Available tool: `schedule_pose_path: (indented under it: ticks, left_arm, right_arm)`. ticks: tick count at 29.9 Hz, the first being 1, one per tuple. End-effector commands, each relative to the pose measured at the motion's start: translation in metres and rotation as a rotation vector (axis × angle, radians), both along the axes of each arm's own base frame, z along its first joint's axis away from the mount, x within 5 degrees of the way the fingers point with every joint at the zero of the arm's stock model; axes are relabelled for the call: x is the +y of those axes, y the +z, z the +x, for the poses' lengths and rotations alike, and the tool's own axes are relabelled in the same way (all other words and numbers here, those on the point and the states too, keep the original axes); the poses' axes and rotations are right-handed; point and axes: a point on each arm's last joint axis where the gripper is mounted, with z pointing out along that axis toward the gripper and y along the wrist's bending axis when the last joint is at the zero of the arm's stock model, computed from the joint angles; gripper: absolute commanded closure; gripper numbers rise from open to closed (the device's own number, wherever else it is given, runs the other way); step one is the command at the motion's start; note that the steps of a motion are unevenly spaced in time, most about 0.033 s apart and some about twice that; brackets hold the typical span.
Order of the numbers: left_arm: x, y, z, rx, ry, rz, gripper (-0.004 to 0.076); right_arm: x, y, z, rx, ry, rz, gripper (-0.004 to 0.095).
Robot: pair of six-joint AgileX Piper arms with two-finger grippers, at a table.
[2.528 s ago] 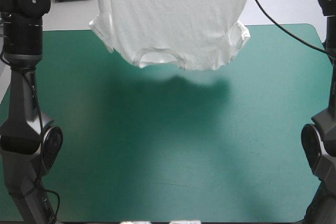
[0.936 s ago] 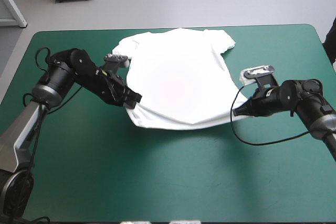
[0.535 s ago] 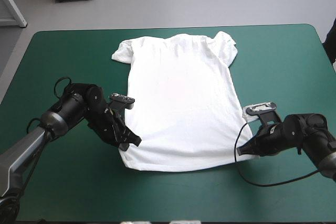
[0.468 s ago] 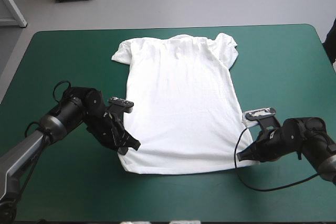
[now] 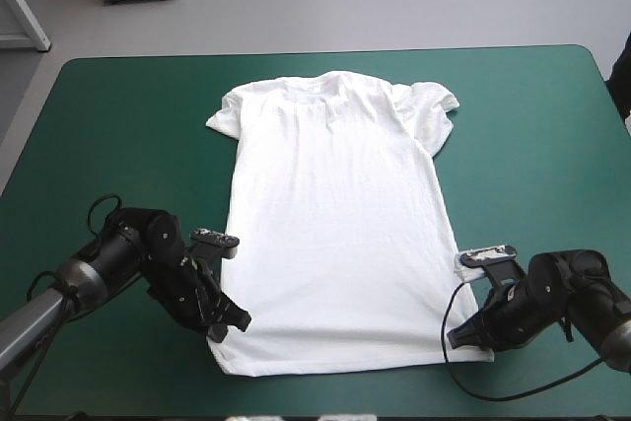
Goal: Fold the cloth
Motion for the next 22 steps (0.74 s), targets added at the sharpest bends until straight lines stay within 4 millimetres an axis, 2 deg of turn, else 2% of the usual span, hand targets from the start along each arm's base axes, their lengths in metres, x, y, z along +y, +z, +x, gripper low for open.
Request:
schedule_pose_path:
  ticks: [1,7,9,12,17,19,22]
  left_arm:
    - [-0.0002,0.0065,-0.0132,0.032,0.008,-0.035,0.0734]
    - [-0.0001,0.0048,-0.0153,0.038,0.007,-0.041,0.0732]
    - [0.0,0.0046,-0.0154,0.037,0.0,-0.042,0.0713]
    - [0.001,0.003,-0.0181,0.06,-0.007,-0.034,0.0622]
    - [0.0009,0.0035,-0.0211,0.093,-0.012,-0.036,0.0437]
    - [-0.0001,0.0039,-0.0213,0.097,-0.007,-0.047,0.0394]
    - [0.0003,0.0056,-0.0223,0.091,-0.001,-0.05,0.0365]
  right_arm:
    - [-0.0003,0.0053,-0.0092,0.006,0.005,0.016,0.0925]
    - [-0.0015,0.0057,-0.0177,0.067,0.016,0.011,0.092]
    - [-0.0015,0.0057,-0.0184,0.075,0.017,0.011,0.0882]
    - [-0.0012,0.0057,-0.0184,0.075,0.02,0.013,0.0749]
    - [-0.0012,0.0057,-0.0183,0.073,0.018,0.014,0.0465]
    - [-0.0011,0.0062,-0.018,0.072,0.017,0.015,0.0412]
    - [-0.001,0.0105,-0.0151,0.051,0.019,0.012,0.0394]
